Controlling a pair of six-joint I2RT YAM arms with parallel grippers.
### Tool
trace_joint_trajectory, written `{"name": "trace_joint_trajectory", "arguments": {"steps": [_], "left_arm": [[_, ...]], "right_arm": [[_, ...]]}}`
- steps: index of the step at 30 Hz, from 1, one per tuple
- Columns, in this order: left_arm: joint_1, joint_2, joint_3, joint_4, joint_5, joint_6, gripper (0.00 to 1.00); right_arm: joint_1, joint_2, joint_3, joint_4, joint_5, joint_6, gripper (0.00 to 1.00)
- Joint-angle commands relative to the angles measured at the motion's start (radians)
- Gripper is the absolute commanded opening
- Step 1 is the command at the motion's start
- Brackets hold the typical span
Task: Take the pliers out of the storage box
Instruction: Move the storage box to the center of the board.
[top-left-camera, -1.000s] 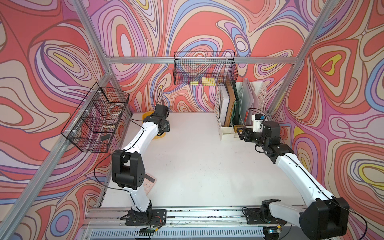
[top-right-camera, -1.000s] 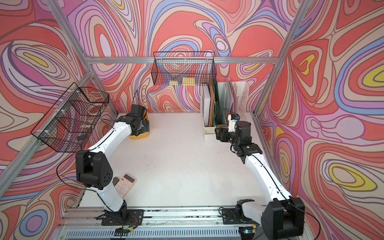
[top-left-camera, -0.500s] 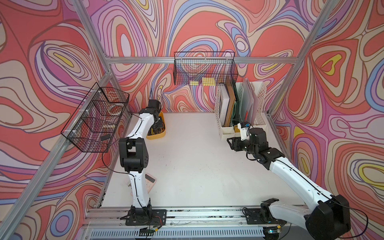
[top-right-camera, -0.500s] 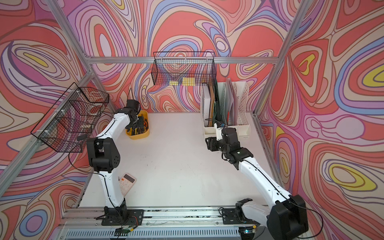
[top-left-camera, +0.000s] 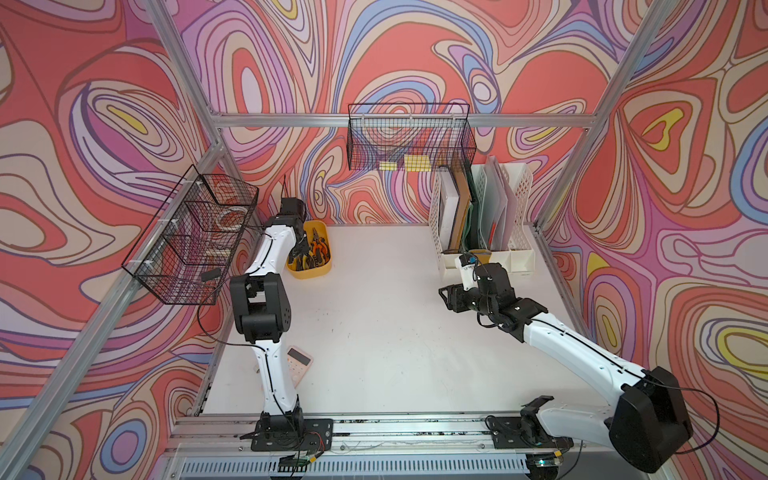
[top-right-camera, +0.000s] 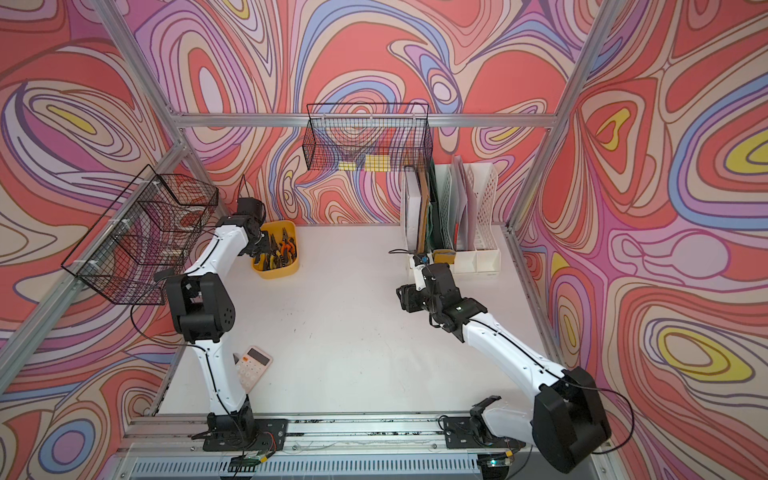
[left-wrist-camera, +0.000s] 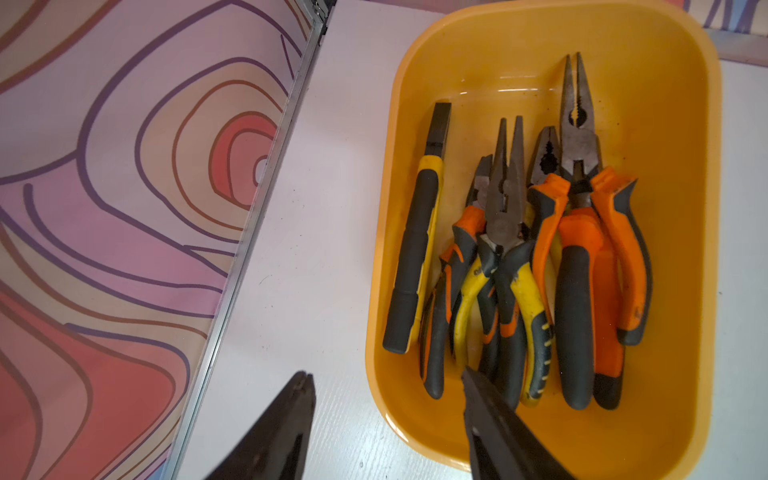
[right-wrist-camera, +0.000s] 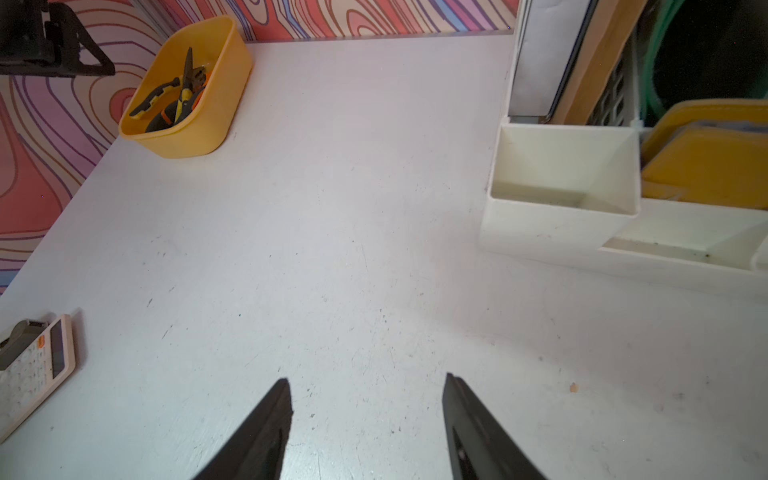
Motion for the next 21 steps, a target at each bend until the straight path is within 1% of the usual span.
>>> {"name": "trace_joint_trajectory", "arguments": {"steps": [1,5,9,14,19,21], "left_arm": [[0.028,0.049,0.013,0.038,-0.025,-0.008,0.65],[0.044,0.102,0.059,0.04,-0.021,-0.017,0.65],[0.05,0.157,0.102,0.042,-0.018,-0.029,0.58],[0.061,0.19,0.114,0.07,-0.001,-0.068,0.52],[0.093,0.222,0.131,0.067,0.063,-0.155,0.5],[0.108,0.233,0.136,0.06,0.072,-0.193,0.48]], "right_arm": [[0.027,0.003,-0.018,0.037,0.027,0.01,0.62],[0.046,0.001,-0.038,0.056,0.03,0.018,0.6],[0.062,0.009,-0.055,0.063,0.034,0.022,0.58],[0.078,0.028,-0.066,0.059,0.038,0.028,0.55],[0.094,0.032,-0.085,0.063,0.05,0.044,0.52],[0.096,0.038,-0.097,0.069,0.052,0.05,0.51]]}}
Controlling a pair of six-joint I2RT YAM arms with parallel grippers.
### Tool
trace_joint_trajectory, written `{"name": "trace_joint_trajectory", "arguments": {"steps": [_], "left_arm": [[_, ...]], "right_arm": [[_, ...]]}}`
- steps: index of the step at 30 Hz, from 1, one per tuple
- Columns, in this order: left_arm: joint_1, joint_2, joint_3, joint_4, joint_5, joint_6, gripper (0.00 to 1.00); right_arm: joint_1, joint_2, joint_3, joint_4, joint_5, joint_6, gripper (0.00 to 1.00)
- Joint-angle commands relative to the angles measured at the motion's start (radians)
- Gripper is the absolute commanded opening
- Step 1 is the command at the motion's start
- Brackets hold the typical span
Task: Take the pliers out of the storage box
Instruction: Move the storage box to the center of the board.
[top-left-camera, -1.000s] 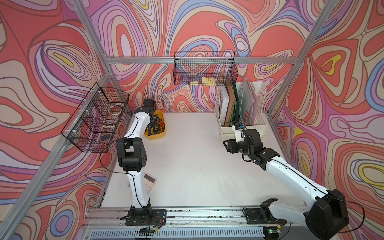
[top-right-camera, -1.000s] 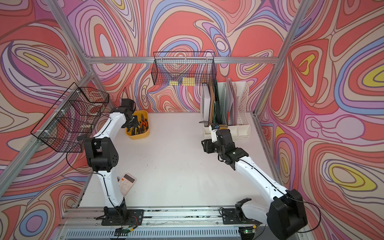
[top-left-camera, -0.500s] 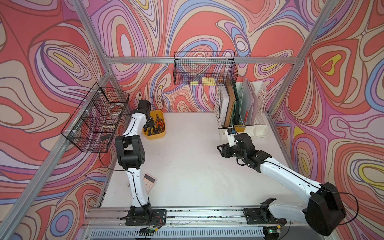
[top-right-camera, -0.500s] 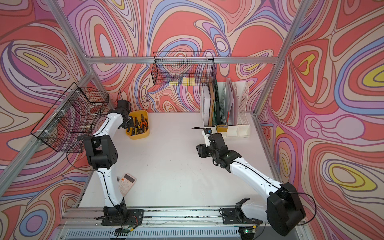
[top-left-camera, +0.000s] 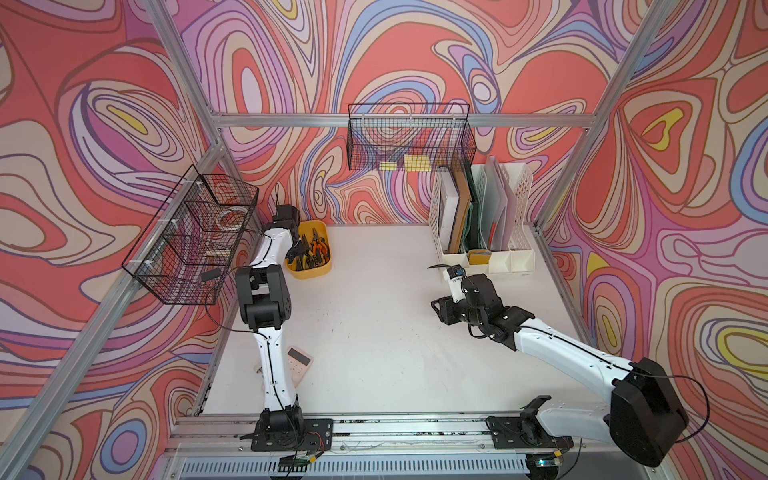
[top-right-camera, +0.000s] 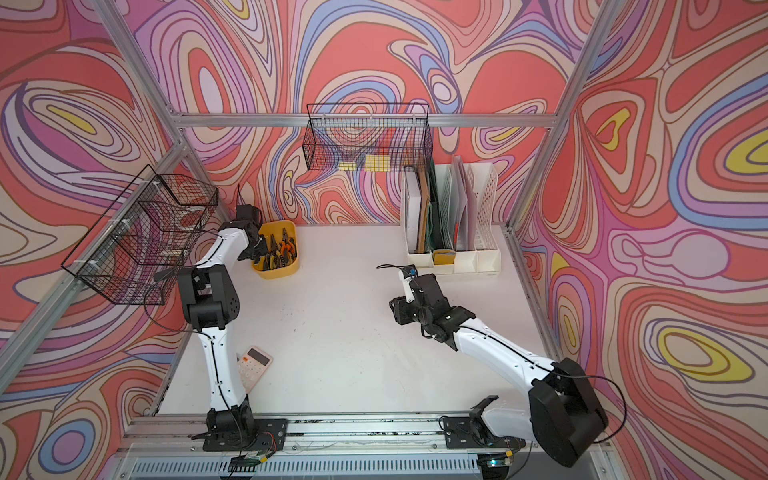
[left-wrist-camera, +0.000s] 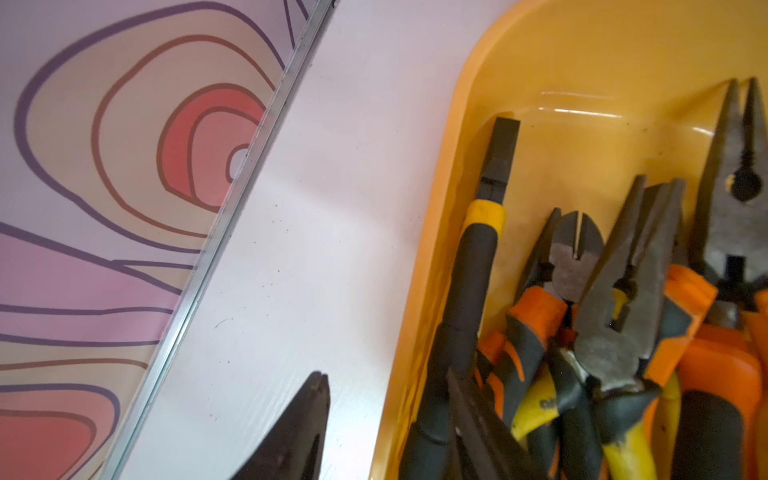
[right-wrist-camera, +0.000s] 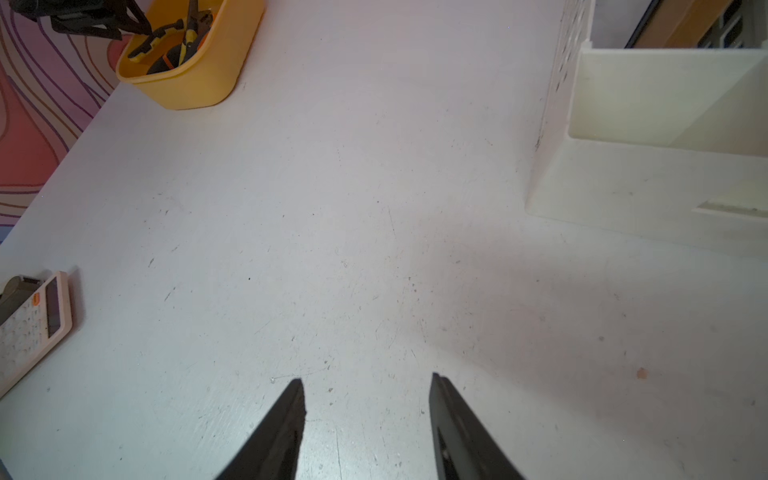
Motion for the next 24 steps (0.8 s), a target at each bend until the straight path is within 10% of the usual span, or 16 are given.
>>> {"name": "trace_joint_trajectory", "arguments": {"steps": [1,24], "left_arm": [[0.042,0.037,0.021,0.003,0.045,-0.09,0.46],[0.057,0.101,0.083,-0.011,0.13,-0.04,0.26]], "right_arm": [[0.009,0.015,-0.025,0.017,0.021,0.02,0.5],[0.038,0.041,-0.02,0.028,0.036,0.061,0.46]]}}
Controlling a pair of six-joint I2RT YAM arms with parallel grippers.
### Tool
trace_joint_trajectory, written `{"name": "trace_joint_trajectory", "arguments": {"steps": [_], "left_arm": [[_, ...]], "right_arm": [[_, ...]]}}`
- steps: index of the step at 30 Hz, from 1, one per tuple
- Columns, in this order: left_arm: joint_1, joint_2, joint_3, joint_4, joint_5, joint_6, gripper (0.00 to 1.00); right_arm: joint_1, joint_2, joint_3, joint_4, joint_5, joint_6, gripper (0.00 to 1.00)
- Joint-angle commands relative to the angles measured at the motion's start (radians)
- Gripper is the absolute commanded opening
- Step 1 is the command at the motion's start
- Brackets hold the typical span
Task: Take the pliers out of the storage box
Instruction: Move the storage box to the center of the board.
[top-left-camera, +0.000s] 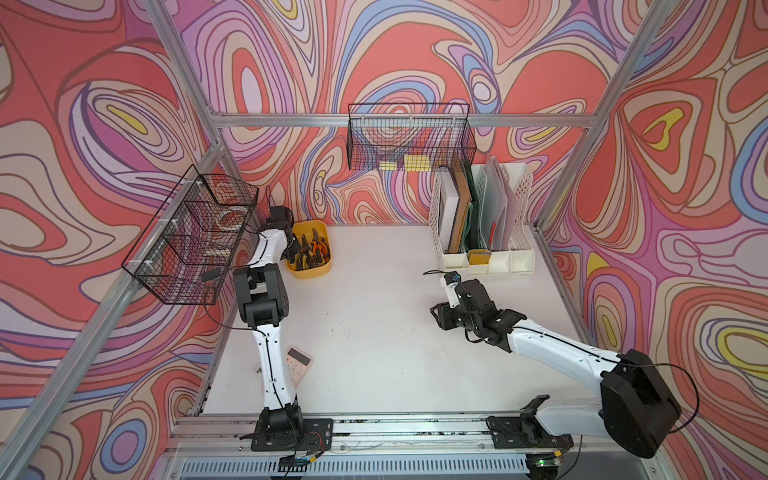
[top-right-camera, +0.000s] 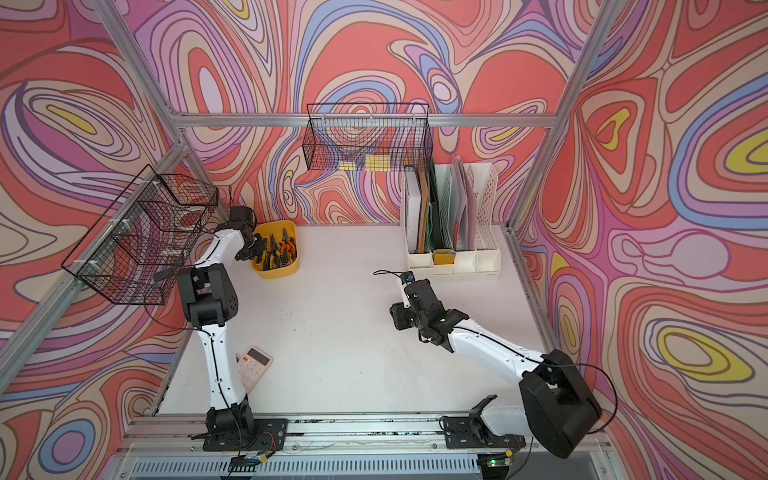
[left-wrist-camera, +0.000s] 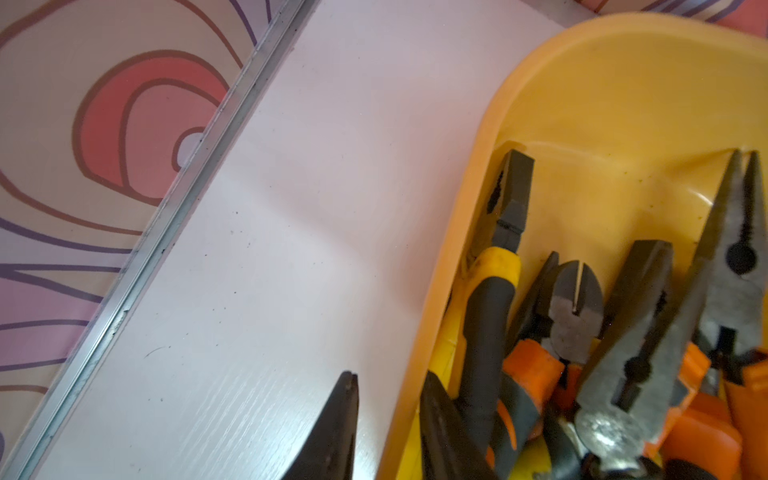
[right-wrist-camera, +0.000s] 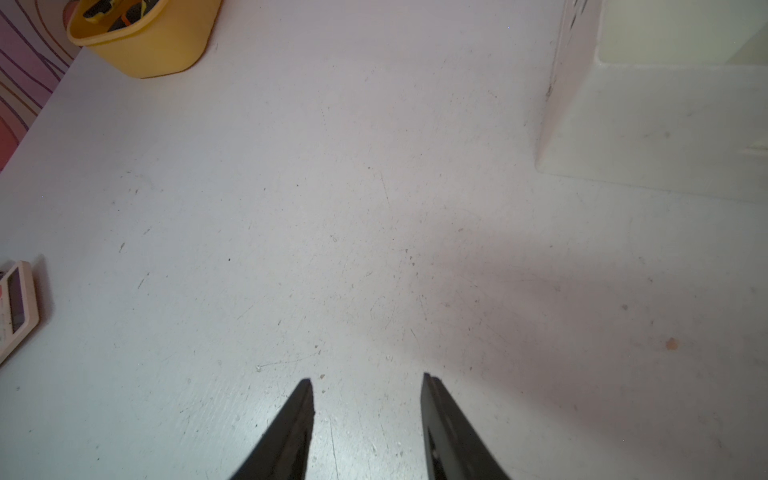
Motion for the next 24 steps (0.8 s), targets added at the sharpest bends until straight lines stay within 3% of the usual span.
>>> {"name": "trace_joint_trajectory", "arguments": {"steps": [1,6,9,17,24], "left_arm": [[0.023,0.046,0.037,-0.035,0.023,0.025,0.25],[0.022,0.07,0.08,-0.073,0.043,0.032,0.18],[0.022,0.078,0.083,-0.085,0.052,0.03,0.0],[0.023,0.057,0.054,-0.097,0.084,0.024,0.0],[0.013,-0.05,-0.136,-0.009,0.162,0.005,0.0]], "right_arm": [[0.011,-0.009,0.006,0.013,0.008,0.022,0.46],[0.012,-0.02,0.0,0.011,0.012,0.032,0.46],[0.012,-0.03,-0.003,0.007,0.013,0.033,0.46],[0.014,-0.054,-0.004,-0.008,0.039,0.041,0.44],[0.013,-0.059,0.007,-0.037,0.085,0.066,0.42]]}}
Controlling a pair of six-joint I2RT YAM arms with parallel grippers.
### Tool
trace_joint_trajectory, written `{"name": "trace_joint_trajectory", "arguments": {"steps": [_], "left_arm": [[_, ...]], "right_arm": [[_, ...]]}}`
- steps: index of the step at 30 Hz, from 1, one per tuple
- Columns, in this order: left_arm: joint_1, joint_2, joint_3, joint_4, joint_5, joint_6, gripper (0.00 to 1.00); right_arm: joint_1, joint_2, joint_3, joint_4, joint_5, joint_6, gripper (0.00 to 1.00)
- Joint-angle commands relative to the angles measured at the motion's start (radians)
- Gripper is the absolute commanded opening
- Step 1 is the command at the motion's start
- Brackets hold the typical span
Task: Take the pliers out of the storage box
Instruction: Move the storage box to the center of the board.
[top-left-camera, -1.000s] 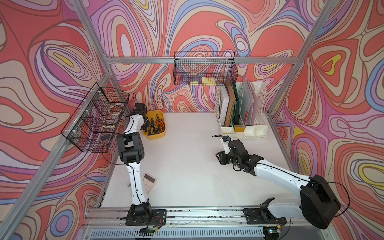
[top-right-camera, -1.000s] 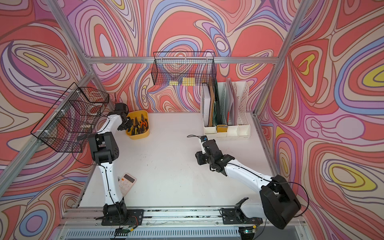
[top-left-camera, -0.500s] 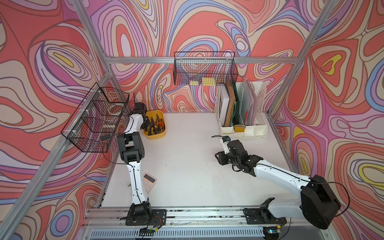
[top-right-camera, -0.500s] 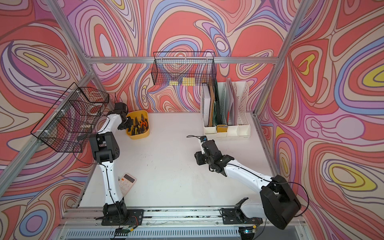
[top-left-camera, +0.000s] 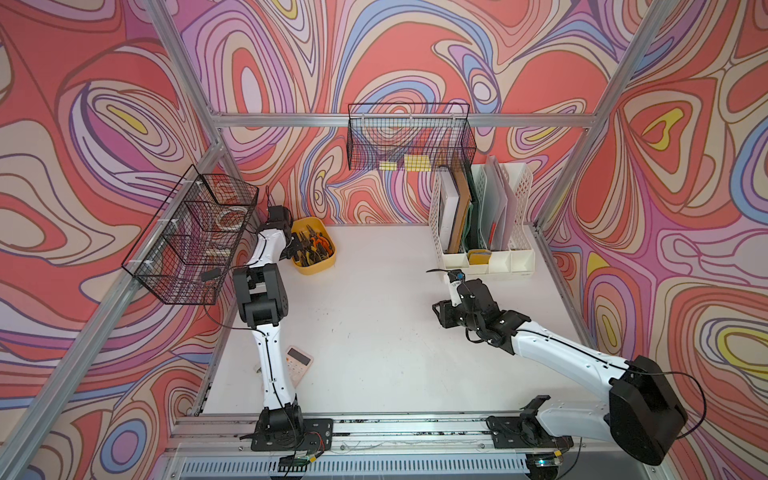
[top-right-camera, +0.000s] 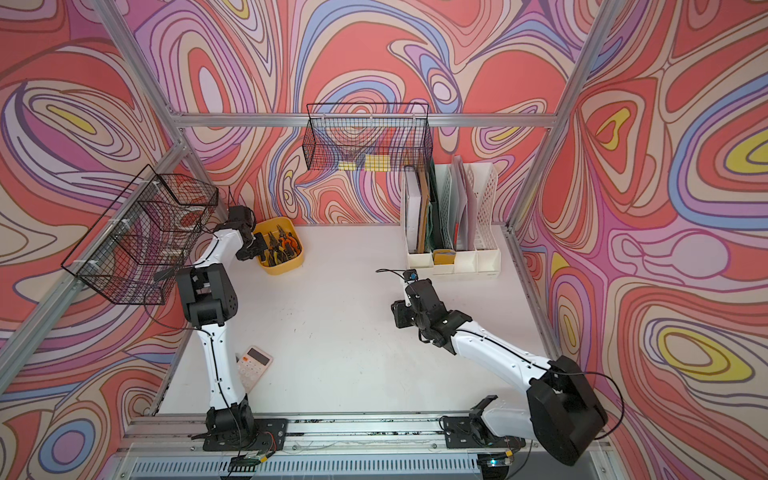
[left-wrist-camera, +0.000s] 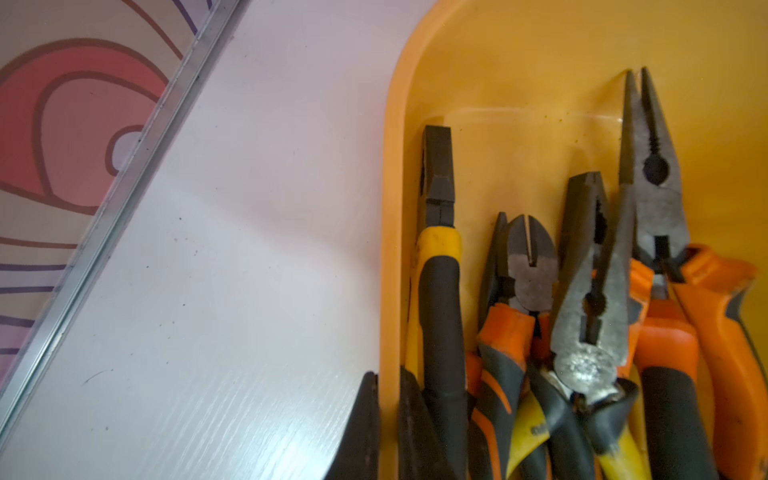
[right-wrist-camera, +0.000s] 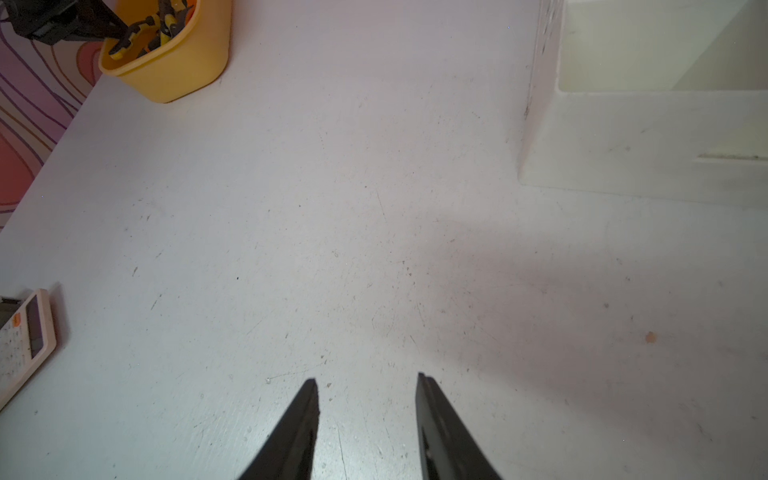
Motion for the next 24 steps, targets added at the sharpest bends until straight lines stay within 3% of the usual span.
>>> {"name": "trace_joint_trajectory", "arguments": {"steps": [1,13,24], "left_arm": [[-0.002,-0.044,-0.11,-0.041,0.049,-0.012,0.0],[-0.112,-0.192,-0.351,-0.009,0.102,-0.017,0.0],[-0.324,-0.382,-0.631,0.075,0.158,-0.085,0.0]], "right_arm": [[0.008,-0.019,0.009,-0.031,0.042,0.021,0.42],[0.007,-0.116,0.003,-0.091,0.086,0.034,0.42],[0.007,-0.174,0.023,-0.18,0.128,0.023,0.42]]}}
